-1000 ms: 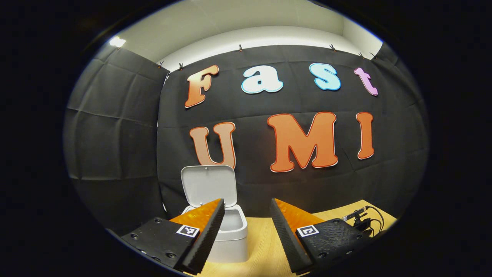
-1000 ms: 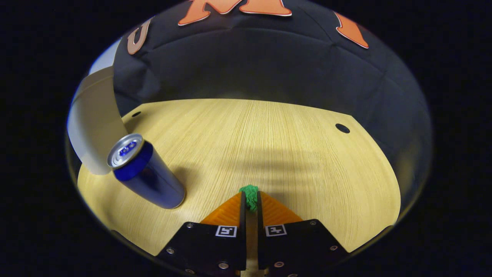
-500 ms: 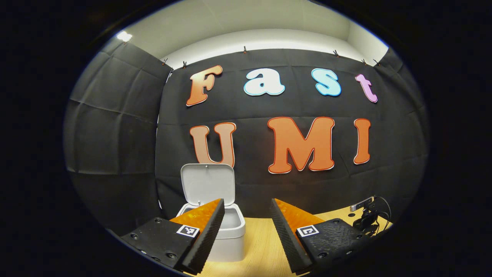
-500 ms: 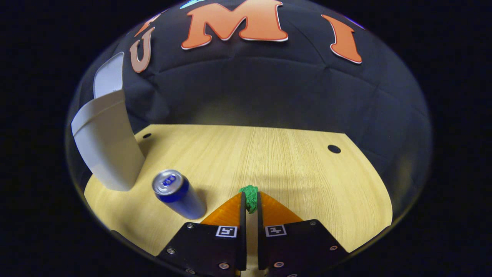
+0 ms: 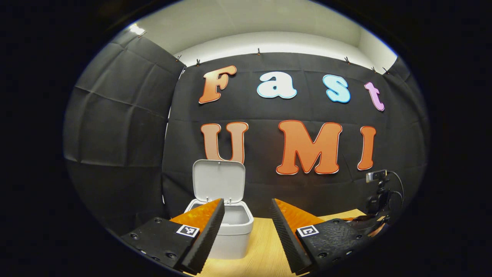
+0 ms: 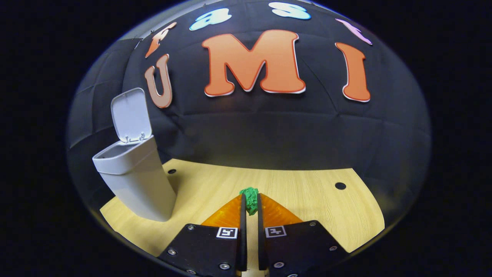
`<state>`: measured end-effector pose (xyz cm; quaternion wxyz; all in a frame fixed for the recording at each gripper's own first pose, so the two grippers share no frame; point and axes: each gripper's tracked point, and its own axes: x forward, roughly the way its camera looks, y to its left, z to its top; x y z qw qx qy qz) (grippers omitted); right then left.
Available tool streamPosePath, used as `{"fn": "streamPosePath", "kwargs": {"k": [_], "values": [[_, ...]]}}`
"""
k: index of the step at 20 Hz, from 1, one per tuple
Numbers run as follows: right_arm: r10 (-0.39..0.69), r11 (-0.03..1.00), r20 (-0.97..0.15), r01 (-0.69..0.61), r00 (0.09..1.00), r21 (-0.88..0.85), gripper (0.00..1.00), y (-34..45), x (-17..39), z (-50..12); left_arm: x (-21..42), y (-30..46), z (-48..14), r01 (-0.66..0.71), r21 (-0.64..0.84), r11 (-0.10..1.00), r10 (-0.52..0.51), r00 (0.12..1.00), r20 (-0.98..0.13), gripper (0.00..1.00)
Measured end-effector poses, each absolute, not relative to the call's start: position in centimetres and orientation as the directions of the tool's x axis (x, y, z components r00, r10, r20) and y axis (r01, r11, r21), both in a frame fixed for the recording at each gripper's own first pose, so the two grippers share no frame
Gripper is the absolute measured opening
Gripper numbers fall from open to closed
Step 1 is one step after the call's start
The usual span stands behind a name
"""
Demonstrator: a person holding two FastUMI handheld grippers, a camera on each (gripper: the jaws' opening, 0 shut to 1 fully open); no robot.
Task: Press the lid of the desktop garbage bin to open it, pick up the crumpled paper on the desktop and throw it into the bin, then pick up the pop can on the desktop and drop it into the bin, and finally close the garbage bin lid.
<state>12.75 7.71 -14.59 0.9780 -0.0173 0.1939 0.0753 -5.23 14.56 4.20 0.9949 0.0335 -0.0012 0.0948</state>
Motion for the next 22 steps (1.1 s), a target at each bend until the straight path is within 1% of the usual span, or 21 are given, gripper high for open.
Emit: {"fn": "streamPosePath", "kwargs": {"k": [6, 7, 8, 9, 11, 12, 15, 16, 17, 18, 21, 22], "values": [[0.254, 0.966, -0.315, -0.252, 0.914, 0.048, 0.11, 14.3, 13.7, -9.8, -6.8, 17.4, 4.5, -0.246, 0.068, 0.967, 0.246, 0.969, 0.017, 0.77], [0.28, 0.959, -0.304, -0.276, 0.91, 0.057, 0.11, 15.6, 13.7, -9.0, -7.1, 17.9, 4.6, -0.254, 0.067, 0.965, 0.254, 0.967, 0.019, 0.8], [0.303, 0.952, -0.291, -0.299, 0.907, 0.06, 0.11, 17.0, 14.0, -8.3, -7.4, 18.1, 4.6, -0.263, 0.067, 0.962, 0.263, 0.965, 0.017, 0.8], [0.327, 0.944, -0.284, -0.323, 0.901, 0.065, 0.11, 18.4, 14.0, -7.8, -7.7, 18.6, 4.5, -0.274, 0.07, 0.959, 0.274, 0.962, 0.015, 0.77], [0.377, 0.926, -0.277, -0.369, 0.884, 0.082, 0.11, 21.3, 14.4, -7.0, -8.4, 19.4, 4.8, -0.297, 0.076, 0.952, 0.297, 0.955, 0.02, 0.77], [0.401, 0.915, -0.276, -0.393, 0.874, 0.085, 0.11, 22.6, 14.7, -6.7, -8.7, 19.9, 5.0, -0.31, 0.08, 0.947, 0.309, 0.951, 0.023, 0.8], [0.465, 0.884, -0.259, -0.458, 0.847, 0.091, 0.11, 26.9, 14.7, -5.6, -9.7, 21.3, 5.1, -0.349, 0.085, 0.933, 0.348, 0.937, 0.03, 0.8], [0.484, 0.874, -0.255, -0.478, 0.837, 0.09, 0.11, 28.4, 15.0, -5.4, -10.0, 21.7, 5.2, -0.36, 0.083, 0.929, 0.359, 0.933, 0.028, 0.77], [0.504, 0.862, -0.258, -0.497, 0.824, 0.097, 0.11, 29.8, 15.2, -5.6, -10.5, 22.2, 5.1, -0.373, 0.083, 0.924, 0.372, 0.928, 0.028, 0.77], [0.521, 0.852, -0.26, -0.515, 0.813, 0.097, 0.11, 31.4, 15.3, -5.4, -10.8, 22.6, 5.1, -0.382, 0.083, 0.92, 0.381, 0.924, 0.029, 0.8], [0.563, 0.823, -0.259, -0.56, 0.785, 0.093, 0.11, 36.1, 15.9, -6.0, -11.6, 23.7, 4.9, -0.413, 0.082, 0.907, 0.412, 0.911, 0.03, 0.8], [0.569, 0.817, -0.281, -0.57, 0.773, 0.088, 0.11, 37.3, 16.2, -6.8, -11.8, 24.0, 5.0, -0.422, 0.08, 0.903, 0.421, 0.907, 0.031, 0.8]]}}
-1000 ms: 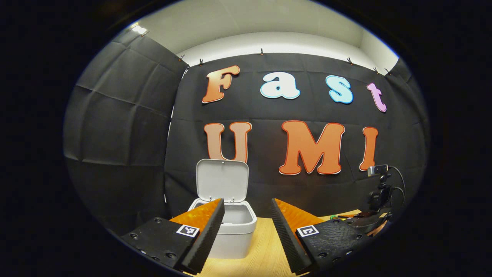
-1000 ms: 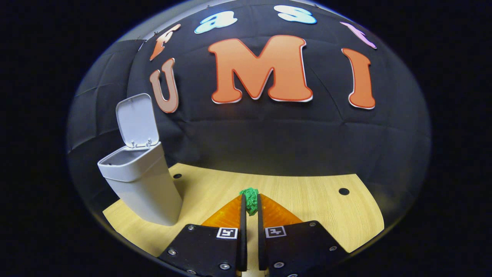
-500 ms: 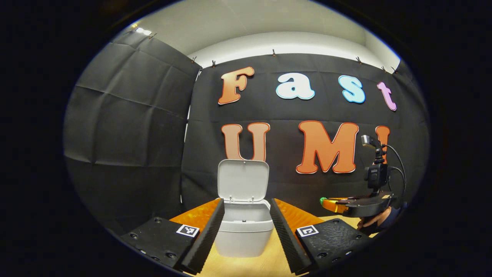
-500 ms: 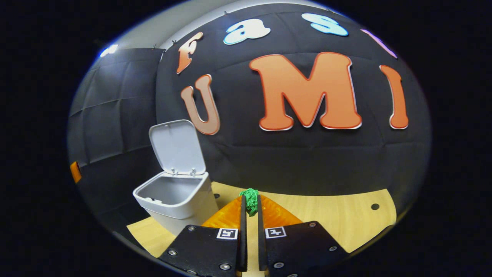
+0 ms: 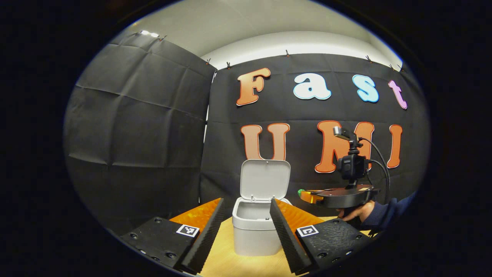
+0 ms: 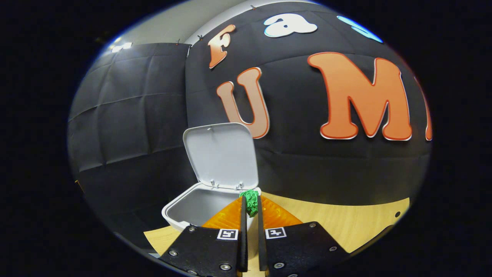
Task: Press the lid of the desktop garbage bin to open it, pick up the crumpled paper on the desktop and throw it into the bin, then pick up the pop can on the desktop and drop it into the bin, and finally close the garbage bin lid.
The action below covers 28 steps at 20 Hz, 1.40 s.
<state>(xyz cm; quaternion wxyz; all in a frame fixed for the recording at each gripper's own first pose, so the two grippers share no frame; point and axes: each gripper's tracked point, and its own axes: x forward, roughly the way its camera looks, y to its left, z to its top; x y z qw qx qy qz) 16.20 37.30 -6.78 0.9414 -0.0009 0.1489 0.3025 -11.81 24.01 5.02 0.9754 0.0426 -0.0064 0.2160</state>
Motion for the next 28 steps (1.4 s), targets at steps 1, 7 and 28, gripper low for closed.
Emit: {"fn": "streamPosePath", "kwargs": {"k": [1, 7, 28], "values": [[0.572, 0.814, -0.303, -0.574, 0.762, 0.092, 0.11, 38.4, 16.2, -7.7, -12.2, 24.5, 4.9, -0.431, 0.08, 0.899, 0.431, 0.902, 0.029, 0.8], [0.602, 0.787, -0.315, -0.612, 0.734, 0.077, 0.15, 42.7, 15.7, -9.6, -14.0, 26.9, 4.3, -0.495, 0.074, 0.866, 0.495, 0.869, 0.016, 0.8], [0.342, 0.94, -0.188, -0.339, 0.921, 0.046, 0.89, 21.9, 13.2, -4.7, -7.4, 17.6, 1.4, -0.242, 0.066, 0.968, 0.244, 0.969, -0.031, 0.81]]}}
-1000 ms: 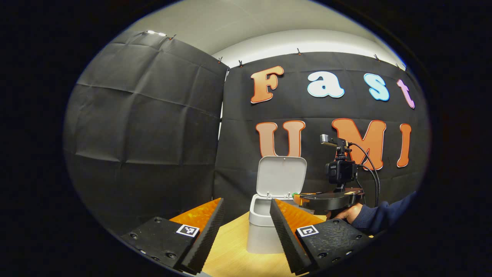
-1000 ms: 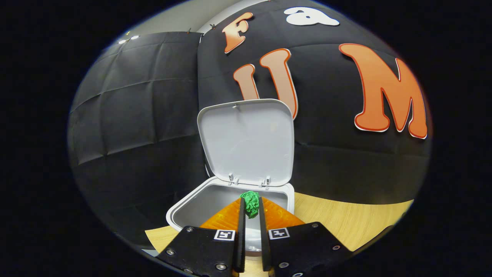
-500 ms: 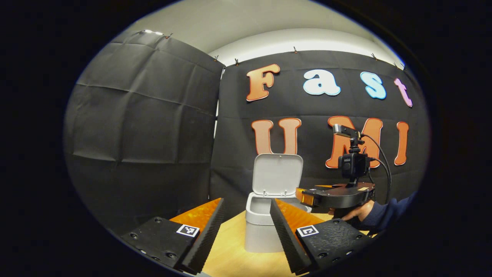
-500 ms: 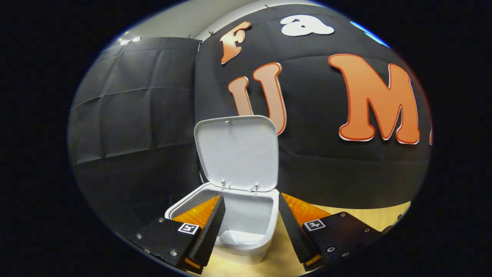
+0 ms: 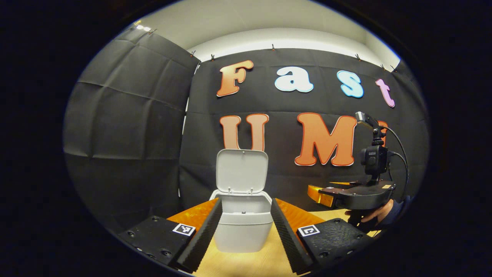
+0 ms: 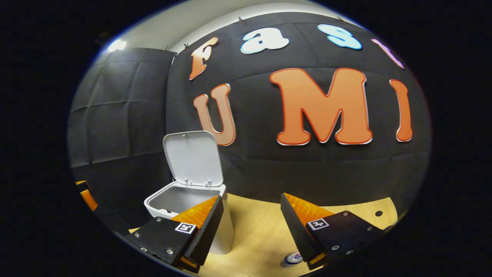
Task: Press the lid of the desktop garbage bin to open it, pick up the crumpled paper on the desktop and throw it into the bin, then pick up the pop can on the desktop and drop it into the bin, and finally close the garbage bin lid.
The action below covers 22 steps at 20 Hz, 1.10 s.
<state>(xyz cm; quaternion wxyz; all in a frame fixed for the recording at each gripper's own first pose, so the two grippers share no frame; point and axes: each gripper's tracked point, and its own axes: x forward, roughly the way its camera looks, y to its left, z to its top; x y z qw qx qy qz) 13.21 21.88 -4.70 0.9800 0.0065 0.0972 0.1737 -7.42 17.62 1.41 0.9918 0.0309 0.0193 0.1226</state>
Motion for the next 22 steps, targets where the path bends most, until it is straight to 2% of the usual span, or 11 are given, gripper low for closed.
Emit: {"fn": "streamPosePath", "kwargs": {"k": [4, 11, 17, 19, 22], "values": [[0.262, 0.965, -0.156, -0.257, 0.952, 0.051, 0.94, 16.8, 11.6, -3.6, -5.8, 14.0, 0.7, -0.147, 0.074, 0.986, 0.151, 0.987, -0.048, 0.87], [0.166, 0.986, -0.122, -0.165, 0.979, 0.016, 0.93, 10.4, 7.1, -1.7, -3.5, 7.7, -1.1, 0.01, 0.05, 0.999, -0.006, 0.996, -0.086, 0.87], [0.056, 0.998, -0.104, -0.055, 0.993, 0.011, 0.93, 4.8, 5.1, -0.6, -2.5, 2.3, -2.9, 0.139, 0.086, 0.987, -0.13, 0.986, -0.102, 0.88], [0.022, 1.0, -0.105, -0.021, 0.994, 0.012, 0.93, 3.2, 4.2, -0.6, -2.1, 0.6, -3.6, 0.179, 0.103, 0.978, -0.168, 0.98, -0.106, 0.88], [-0.019, 1.0, -0.117, 0.02, 0.993, 0.008, 0.94, 1.4, 3.1, -1.2, -1.1, -0.7, -4.8, 0.2, 0.15, 0.968, -0.185, 0.977, -0.109, 0.93]]}}
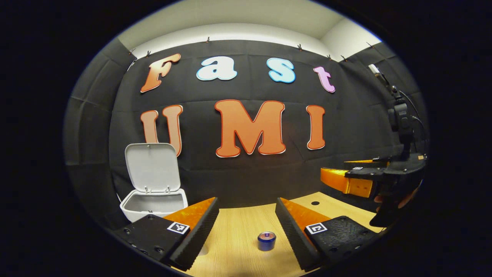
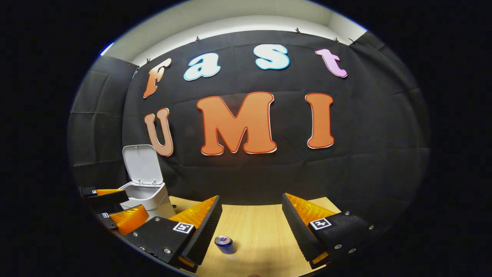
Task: Press the lid of the desktop garbage bin to open it, pick up the crumpled paper on the desktop and throw it into the bin, then pick up the pop can on the desktop and drop it into the bin, and finally close the garbage bin lid.
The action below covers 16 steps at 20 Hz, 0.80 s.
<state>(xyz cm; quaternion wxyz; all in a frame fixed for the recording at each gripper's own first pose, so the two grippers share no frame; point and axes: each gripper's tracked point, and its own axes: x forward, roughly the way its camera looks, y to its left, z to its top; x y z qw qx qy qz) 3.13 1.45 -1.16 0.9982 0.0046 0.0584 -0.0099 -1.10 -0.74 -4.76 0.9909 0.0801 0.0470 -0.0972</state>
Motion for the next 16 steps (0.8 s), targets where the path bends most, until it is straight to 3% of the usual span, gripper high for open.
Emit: {"fn": "streamPosePath", "kwargs": {"k": [1, 11, 16], "values": [[-0.034, 0.999, -0.122, 0.035, 0.992, 0.006, 0.94, 0.9, 2.8, -1.4, -0.7, -1.2, -5.7, 0.21, 0.154, 0.965, -0.193, 0.974, -0.12, 0.96], [-0.158, 0.987, -0.154, 0.159, 0.975, -0.004, 0.93, -3.2, 0.6, -2.2, 3.7, -4.7, -20.0, 0.324, 0.108, 0.94, -0.27, 0.899, -0.346, 0.94], [-0.213, 0.977, -0.172, 0.212, 0.962, -0.022, 0.93, -4.8, -0.1, -2.6, 5.6, -5.0, -27.5, 0.337, 0.1, 0.936, -0.243, 0.826, -0.509, 0.96]]}}
